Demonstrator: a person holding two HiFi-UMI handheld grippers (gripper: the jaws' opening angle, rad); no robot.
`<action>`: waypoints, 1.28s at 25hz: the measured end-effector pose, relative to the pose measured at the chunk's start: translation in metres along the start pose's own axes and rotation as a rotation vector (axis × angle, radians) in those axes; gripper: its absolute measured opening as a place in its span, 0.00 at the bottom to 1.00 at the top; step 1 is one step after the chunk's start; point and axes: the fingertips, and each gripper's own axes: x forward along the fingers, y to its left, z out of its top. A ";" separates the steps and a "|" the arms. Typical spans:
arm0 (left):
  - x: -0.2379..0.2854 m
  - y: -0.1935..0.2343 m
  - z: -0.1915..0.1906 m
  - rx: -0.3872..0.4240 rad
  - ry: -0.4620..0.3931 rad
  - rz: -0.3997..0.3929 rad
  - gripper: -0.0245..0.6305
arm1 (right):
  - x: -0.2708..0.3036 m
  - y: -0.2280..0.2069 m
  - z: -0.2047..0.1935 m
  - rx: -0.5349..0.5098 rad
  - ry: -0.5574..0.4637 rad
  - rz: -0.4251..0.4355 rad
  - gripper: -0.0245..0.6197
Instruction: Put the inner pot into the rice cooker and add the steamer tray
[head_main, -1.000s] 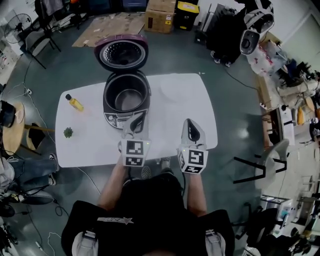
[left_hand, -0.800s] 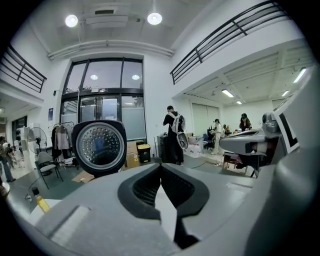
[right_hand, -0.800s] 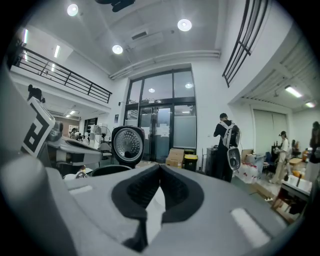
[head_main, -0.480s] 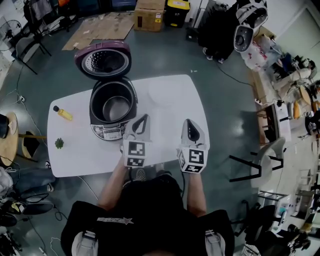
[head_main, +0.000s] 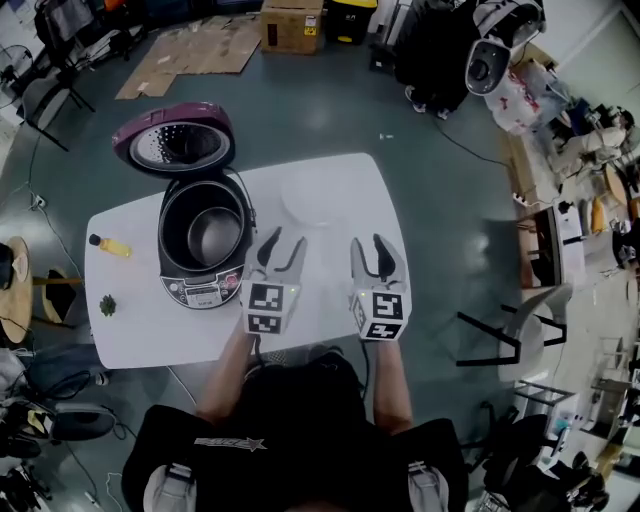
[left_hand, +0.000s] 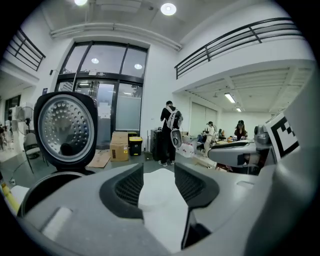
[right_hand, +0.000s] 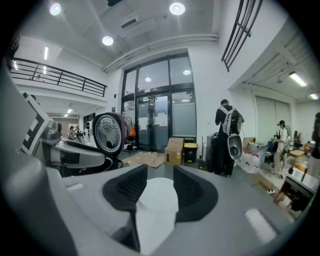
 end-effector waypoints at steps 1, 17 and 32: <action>0.008 0.000 -0.002 -0.003 0.009 -0.001 0.33 | 0.008 -0.005 -0.002 0.006 0.008 0.005 0.30; 0.112 0.021 -0.064 -0.096 0.189 0.123 0.35 | 0.123 -0.070 -0.061 0.064 0.170 0.085 0.32; 0.169 0.071 -0.147 -0.175 0.334 0.253 0.35 | 0.213 -0.078 -0.143 0.094 0.316 0.169 0.32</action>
